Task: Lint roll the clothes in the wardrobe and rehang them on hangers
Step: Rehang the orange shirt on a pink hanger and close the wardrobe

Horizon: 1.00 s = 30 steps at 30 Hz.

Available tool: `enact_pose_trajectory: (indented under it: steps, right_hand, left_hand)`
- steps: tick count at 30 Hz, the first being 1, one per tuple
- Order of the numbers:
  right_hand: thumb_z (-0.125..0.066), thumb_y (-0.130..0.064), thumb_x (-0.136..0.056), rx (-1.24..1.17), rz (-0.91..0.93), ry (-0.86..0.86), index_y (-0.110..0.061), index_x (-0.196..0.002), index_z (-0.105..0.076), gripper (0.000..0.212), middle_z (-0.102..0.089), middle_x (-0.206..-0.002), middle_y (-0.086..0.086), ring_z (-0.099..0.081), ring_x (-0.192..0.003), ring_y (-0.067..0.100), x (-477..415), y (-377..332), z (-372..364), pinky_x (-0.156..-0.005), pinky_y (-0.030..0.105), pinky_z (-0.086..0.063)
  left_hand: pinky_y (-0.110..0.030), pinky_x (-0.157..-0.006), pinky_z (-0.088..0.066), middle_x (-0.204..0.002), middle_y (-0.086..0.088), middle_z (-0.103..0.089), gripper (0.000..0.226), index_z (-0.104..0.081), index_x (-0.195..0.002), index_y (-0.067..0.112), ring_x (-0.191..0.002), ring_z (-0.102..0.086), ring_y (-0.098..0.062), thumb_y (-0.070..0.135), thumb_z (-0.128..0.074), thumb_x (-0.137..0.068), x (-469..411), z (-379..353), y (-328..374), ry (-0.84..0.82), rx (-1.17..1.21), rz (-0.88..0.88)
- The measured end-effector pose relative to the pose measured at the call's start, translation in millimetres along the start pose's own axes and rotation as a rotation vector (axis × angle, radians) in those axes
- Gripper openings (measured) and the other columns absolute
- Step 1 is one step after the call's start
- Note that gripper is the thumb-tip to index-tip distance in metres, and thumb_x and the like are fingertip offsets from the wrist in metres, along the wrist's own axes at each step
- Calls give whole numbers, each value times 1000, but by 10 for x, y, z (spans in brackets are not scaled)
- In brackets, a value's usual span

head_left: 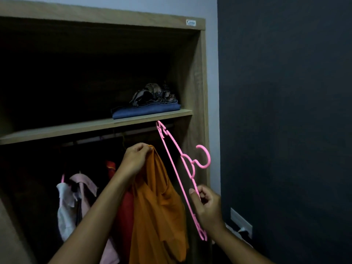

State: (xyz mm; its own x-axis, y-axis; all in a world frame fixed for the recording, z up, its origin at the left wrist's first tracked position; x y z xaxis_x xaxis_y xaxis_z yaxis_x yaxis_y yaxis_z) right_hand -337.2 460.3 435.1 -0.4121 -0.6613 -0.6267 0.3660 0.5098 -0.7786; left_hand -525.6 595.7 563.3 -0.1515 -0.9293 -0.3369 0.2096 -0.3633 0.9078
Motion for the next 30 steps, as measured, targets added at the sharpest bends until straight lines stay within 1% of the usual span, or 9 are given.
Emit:
enact_pose_trajectory:
  steps: [6, 10, 14, 16, 18, 21, 24, 27, 30]
  right_hand:
    - [-59, -37, -85, 1, 61, 19, -17, -72, -60, 24, -59, -66, 2, -57, -58, 11, 117, -59, 429, -55, 19, -49]
    - [-61, -53, -80, -82, -30, 9, -16, -71, -67, 38, -67, -66, 7, -65, -58, 14, 116, -40, 496, -57, 28, -56]
    - [-58, -62, -81, -229, -134, 70, -10, -64, -61, 56, -54, -52, 13, -50, -45, 33, -37, -129, 607, -45, 38, -43]
    - [-55, -62, -84, -331, -154, 113, -10, -55, -50, 60, -41, -45, 5, -38, -38, 23, -133, -218, 721, -41, 31, -33]
    - [-50, -55, -92, -380, -119, 132, -13, -53, -44, 58, -35, -42, 0, -34, -36, 17, -245, -400, 812, -40, 27, -27]
    - [-38, -45, -96, -416, -11, 160, -14, -52, -40, 54, -36, -40, -2, -35, -35, 12, -408, -766, 893, -39, 24, -28]
    - [-35, -50, -100, -436, 157, 182, -18, -55, -41, 56, -41, -43, -3, -39, -38, 8, -559, -1166, 936, -40, 20, -33]
    - [-37, -59, -94, -393, 347, 106, -31, -66, -51, 42, -48, -52, -4, -43, -45, 8, -688, -1509, 863, -44, 27, -36]
    - [-41, -64, -91, -305, 357, -17, -25, -72, -54, 45, -48, -57, 7, -47, -50, 19, -835, -1545, 676, -46, 34, -39]
  left_hand:
    - [-27, -65, -43, -78, -6, -65, 21, -71, -81, 16, -74, -57, -17, 18, -55, -95, 173, -211, 107, 32, -2, -1]
    - [-30, -71, -43, -80, -9, -66, 19, -73, -87, 9, -76, -57, -21, 17, -57, -95, 299, -416, 181, -13, -26, -37]
    - [-28, -76, -48, -83, 1, -72, 16, -76, -88, 12, -80, -63, -9, 16, -61, -94, 407, -534, 387, -78, -167, -177]
    - [-18, -80, -49, -88, 8, -74, 15, -77, -90, 19, -83, -66, 3, 20, -62, -94, 469, -506, 520, -55, -268, -259]
    - [-6, -76, -46, -91, 12, -73, 13, -77, -95, 22, -85, -63, 12, 23, -64, -93, 538, -456, 676, 5, -348, -333]
    - [-11, -82, -50, -93, 10, -75, 14, -78, -99, 18, -86, -65, 12, 19, -69, -89, 632, -410, 962, 93, -392, -491]
    - [-4, -81, -46, -92, 14, -72, 16, -79, -99, 14, -85, -63, 16, 13, -69, -87, 765, -448, 1253, 133, -453, -640]
    - [-9, -80, -51, -93, 11, -74, 17, -78, -101, 15, -87, -65, 9, 15, -67, -88, 904, -456, 1506, 189, -491, -738]
    - [-4, -70, -49, -89, 14, -71, 16, -76, -103, 17, -76, -63, 14, 19, -67, -90, 958, -403, 1652, 228, -522, -778]
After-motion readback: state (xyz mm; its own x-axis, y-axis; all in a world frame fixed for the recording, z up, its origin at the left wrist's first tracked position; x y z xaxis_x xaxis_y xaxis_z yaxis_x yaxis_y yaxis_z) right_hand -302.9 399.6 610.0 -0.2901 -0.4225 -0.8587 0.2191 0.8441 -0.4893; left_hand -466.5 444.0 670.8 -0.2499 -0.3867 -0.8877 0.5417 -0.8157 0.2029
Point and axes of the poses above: each hand's wrist, its own x-axis away from the middle knuckle, its own z-axis out of the back of the hand, y = z × x, the point moved 8 cm from there along -x, towards the middle knuckle
